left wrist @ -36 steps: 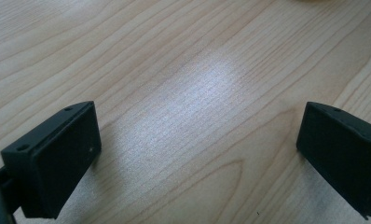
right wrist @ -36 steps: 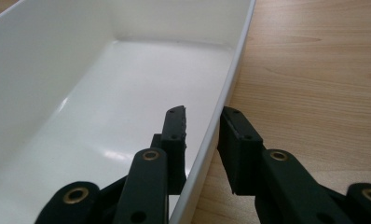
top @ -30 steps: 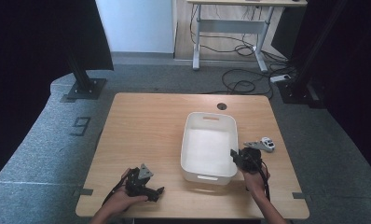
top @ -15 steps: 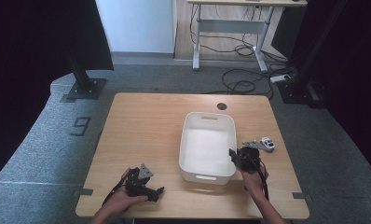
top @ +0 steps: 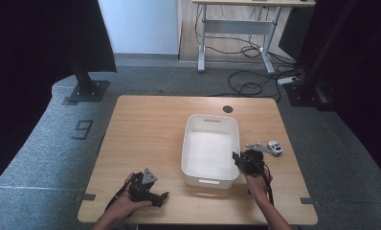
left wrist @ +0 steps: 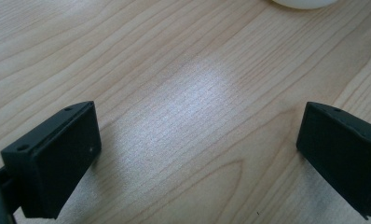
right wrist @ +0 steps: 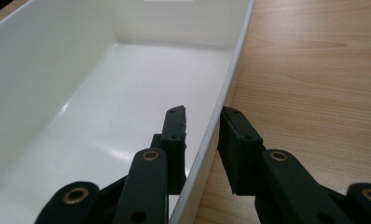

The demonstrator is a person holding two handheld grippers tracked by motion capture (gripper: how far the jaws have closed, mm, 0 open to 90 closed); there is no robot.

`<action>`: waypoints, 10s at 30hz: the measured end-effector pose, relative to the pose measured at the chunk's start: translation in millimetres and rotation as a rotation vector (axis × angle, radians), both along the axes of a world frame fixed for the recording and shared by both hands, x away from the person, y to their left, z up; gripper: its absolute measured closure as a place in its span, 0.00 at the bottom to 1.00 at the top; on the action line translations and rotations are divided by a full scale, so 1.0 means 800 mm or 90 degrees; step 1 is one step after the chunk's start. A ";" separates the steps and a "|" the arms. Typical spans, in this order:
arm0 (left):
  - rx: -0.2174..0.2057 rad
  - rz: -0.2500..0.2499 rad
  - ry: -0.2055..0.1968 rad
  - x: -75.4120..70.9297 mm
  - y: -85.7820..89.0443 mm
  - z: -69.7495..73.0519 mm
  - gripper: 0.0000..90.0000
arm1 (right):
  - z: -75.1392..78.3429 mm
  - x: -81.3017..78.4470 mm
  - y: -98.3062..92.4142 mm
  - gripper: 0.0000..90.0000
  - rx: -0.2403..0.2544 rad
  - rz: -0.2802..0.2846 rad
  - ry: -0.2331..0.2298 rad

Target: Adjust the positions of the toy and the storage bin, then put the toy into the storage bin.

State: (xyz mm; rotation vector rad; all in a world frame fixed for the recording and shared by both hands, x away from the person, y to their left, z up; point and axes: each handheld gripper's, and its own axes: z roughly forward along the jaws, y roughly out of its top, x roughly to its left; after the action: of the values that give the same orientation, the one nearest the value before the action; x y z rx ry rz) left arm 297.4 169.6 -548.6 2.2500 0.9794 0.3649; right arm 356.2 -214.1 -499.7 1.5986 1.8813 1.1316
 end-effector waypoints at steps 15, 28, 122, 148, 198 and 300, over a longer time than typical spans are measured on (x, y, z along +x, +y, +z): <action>0.001 0.001 0.000 0.000 0.000 0.000 0.00 | 0.000 0.006 0.010 0.79 0.003 0.006 -0.002; 0.001 0.000 0.000 0.000 0.000 0.000 0.00 | -0.002 0.010 0.021 0.79 0.012 0.007 -0.007; 0.001 -0.004 0.001 0.001 0.000 0.000 0.00 | 0.021 -0.011 -0.067 0.34 -0.072 0.073 -0.074; 0.000 -0.006 0.001 0.001 0.000 0.000 0.00 | 0.015 0.003 -0.102 0.33 -0.085 0.033 -0.044; 0.000 -0.003 0.001 0.000 0.000 0.000 0.00 | 0.002 0.028 -0.156 0.32 -0.099 0.021 -0.002; 0.000 0.003 0.002 -0.001 0.000 0.000 0.00 | -0.055 0.100 -0.200 0.47 -0.100 -0.078 0.058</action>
State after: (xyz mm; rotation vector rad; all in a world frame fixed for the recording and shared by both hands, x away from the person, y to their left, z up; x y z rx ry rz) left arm 296.3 169.3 -548.4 2.2496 0.9857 0.3645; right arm 436.1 -373.9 -543.4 1.6761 1.8497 0.8512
